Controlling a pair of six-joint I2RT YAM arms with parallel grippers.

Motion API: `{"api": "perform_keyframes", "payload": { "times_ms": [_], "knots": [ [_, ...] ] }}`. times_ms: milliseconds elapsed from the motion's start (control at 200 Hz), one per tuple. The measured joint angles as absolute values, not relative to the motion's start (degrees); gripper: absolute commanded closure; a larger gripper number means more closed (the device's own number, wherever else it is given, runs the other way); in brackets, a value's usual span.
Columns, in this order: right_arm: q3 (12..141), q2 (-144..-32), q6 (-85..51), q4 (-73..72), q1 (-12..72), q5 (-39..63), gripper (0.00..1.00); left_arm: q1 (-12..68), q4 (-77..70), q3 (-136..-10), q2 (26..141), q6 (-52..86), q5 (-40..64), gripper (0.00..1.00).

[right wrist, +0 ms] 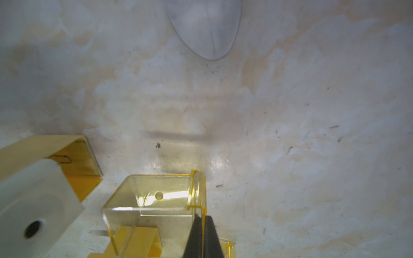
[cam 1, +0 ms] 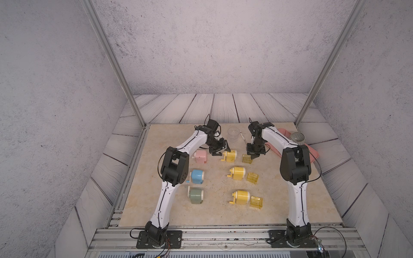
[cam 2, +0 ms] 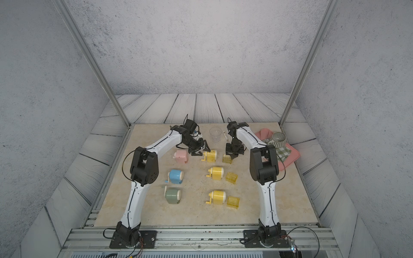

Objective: Put the tray back into the pencil sharpener
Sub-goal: Close the container of the pencil sharpener.

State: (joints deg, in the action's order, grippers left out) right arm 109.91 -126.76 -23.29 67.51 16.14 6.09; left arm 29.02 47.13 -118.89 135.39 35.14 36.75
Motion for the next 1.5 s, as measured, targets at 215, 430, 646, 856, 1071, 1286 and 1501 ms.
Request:
{"api": "perform_keyframes", "payload": {
  "times_ms": [215,430,646,856,1071,1286,1501],
  "knots": [
    [112.2,-127.9,-23.3,68.1,16.2,7.1,0.99,29.0,47.2,-119.4,135.6,34.7,36.9,0.38],
    [114.6,-131.3,-23.3,69.9,16.5,7.1,1.0,29.0,47.2,-119.4,135.7,34.3,36.9,0.38],
    [118.6,-134.3,-23.1,72.5,17.4,6.4,1.0,29.0,47.3,-119.4,135.7,33.7,36.9,0.38],
    [122.5,-136.4,-22.6,74.4,19.2,4.4,1.0,29.0,47.4,-119.4,135.7,33.4,36.9,0.38],
    [125.1,-138.0,-22.4,76.7,20.4,2.9,1.0,29.0,47.4,-119.4,135.7,33.2,36.9,0.38],
    [129.0,-140.0,-22.4,78.8,20.9,2.2,1.0,29.0,47.4,-119.4,135.7,33.2,36.9,0.38],
    [132.4,-141.9,-22.5,80.9,21.3,1.1,1.0,29.0,47.4,-119.4,135.7,33.2,36.9,0.39]
  ]
}}
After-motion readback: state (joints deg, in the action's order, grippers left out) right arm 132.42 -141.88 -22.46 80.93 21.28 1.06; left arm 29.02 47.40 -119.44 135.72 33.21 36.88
